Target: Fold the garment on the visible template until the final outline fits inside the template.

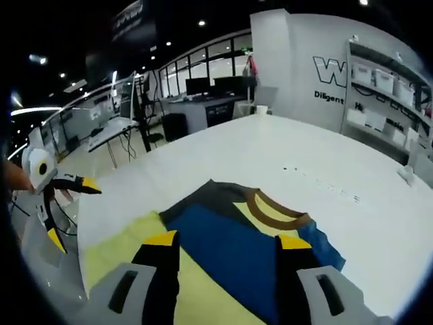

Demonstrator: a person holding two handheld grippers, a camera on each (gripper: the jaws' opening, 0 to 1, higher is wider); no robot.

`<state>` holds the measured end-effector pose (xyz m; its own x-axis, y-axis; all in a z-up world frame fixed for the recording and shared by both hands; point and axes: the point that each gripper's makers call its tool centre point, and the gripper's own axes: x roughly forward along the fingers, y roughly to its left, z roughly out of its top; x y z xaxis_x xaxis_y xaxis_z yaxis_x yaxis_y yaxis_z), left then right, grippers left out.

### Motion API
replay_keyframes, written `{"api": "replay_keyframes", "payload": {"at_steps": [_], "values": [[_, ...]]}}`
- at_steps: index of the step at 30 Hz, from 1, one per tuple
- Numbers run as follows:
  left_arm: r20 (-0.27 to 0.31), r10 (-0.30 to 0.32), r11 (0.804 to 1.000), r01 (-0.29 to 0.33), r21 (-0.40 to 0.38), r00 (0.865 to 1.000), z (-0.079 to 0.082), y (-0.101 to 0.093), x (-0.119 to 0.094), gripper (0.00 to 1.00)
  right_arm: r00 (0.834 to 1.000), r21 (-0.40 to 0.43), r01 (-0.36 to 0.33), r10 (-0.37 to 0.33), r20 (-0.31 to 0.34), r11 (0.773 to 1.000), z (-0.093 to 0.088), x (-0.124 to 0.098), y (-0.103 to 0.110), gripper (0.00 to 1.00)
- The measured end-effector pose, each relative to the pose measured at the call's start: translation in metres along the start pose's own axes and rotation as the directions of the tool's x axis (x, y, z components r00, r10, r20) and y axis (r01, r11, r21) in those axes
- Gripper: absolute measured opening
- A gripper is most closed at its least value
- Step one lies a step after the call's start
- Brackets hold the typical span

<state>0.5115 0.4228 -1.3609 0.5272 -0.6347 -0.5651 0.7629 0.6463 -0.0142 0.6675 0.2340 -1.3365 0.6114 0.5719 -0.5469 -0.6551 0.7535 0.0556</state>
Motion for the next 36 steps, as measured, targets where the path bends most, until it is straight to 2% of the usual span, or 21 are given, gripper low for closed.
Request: {"api": "replay_keyframes", "payload": {"at_steps": [9,14,17,20,24,28,31,36], "values": [[-0.007,-0.035,0.999,0.035,0.023,0.999,0.003,-0.005,0.013,0.93,1.0,-0.083,0.016,-0.017,-0.001,0.996,-0.011,-0.03,-0.008,0.63],[0.0,-0.043,0.999,0.043,0.033,0.999,0.009,-0.005,0.017,0.92,0.999,-0.089,0.026,-0.025,0.021,0.996,-0.006,-0.043,-0.013,0.63],[-0.002,-0.045,0.998,0.045,0.032,0.999,0.01,-0.005,0.019,0.92,0.999,-0.069,0.013,-0.01,0.053,0.998,0.0,-0.049,-0.01,0.68],[-0.006,-0.051,0.998,0.051,0.032,0.999,0.01,-0.006,0.02,0.92,0.998,-0.085,0.008,-0.003,0.063,0.996,0.002,-0.055,-0.008,0.73],[-0.014,-0.059,0.998,0.06,0.036,0.998,0.007,-0.008,0.021,0.93,0.998,-0.107,0.008,-0.002,0.056,0.994,-0.004,-0.062,-0.003,0.75],[-0.021,-0.071,0.997,0.071,0.041,0.997,0.004,-0.009,0.021,0.93,0.998,-0.122,0.008,-0.001,0.057,0.993,-0.011,-0.068,0.002,0.74],[-0.029,-0.081,0.995,0.083,0.05,0.996,0.001,-0.011,0.02,0.93,0.998,-0.099,0.003,0.003,0.066,0.995,-0.016,-0.074,0.007,0.74],[-0.033,-0.105,0.992,0.107,0.073,0.994,0.0,-0.014,0.021,0.92,0.998,-0.093,0.008,-0.002,0.056,0.996,-0.034,-0.085,0.013,0.74]]}}
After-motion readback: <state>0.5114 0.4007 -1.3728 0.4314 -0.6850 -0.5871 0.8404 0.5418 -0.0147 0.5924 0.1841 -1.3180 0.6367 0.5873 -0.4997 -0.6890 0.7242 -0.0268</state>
